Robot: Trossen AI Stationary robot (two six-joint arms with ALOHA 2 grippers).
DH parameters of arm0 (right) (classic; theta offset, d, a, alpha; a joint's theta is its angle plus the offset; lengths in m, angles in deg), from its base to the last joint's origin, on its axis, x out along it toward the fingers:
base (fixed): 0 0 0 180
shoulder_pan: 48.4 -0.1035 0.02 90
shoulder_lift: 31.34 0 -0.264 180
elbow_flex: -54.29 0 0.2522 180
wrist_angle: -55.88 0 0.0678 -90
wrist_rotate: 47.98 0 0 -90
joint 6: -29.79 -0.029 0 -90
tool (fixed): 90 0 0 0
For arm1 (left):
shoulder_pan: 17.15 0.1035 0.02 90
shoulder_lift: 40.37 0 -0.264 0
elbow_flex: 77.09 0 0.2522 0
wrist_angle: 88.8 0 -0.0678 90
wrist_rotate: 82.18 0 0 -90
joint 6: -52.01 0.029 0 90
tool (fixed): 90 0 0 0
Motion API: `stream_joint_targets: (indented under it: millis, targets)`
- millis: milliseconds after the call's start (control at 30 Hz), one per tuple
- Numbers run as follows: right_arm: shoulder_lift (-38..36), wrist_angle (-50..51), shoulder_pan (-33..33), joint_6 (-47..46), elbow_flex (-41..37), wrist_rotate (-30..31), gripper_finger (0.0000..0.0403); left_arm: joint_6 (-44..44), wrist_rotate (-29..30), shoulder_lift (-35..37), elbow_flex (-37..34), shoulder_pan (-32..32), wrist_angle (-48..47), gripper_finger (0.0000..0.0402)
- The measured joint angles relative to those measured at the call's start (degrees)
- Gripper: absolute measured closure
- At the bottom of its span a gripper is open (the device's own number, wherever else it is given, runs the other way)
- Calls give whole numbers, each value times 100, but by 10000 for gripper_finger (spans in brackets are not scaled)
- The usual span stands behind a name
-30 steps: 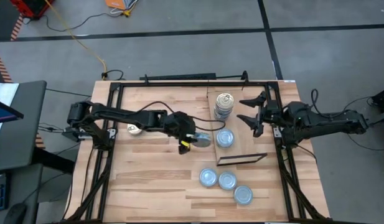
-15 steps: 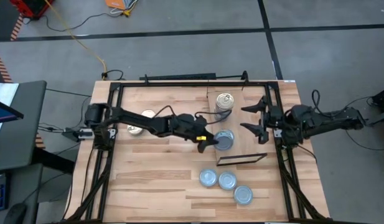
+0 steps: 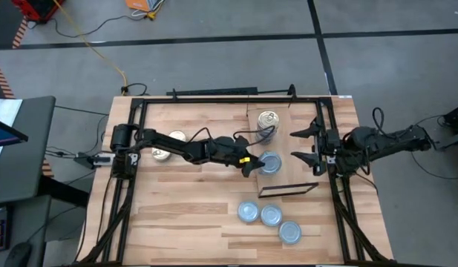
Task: Stack canned seafood by type on shelf
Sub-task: Stack the green tuna can on top of the other green tuna can on the shelf
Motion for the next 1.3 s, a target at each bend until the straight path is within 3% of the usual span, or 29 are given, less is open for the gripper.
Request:
stream_joint_targets:
  millis: [733, 1300]
  targets:
    - [4, -31, 3, 15, 0, 0, 77, -56, 187, -4, 2, 2, -169, 257]
    - [4, -33, 3, 11, 0, 0, 77, 500, 147, -2, 7, -5, -40, 155]
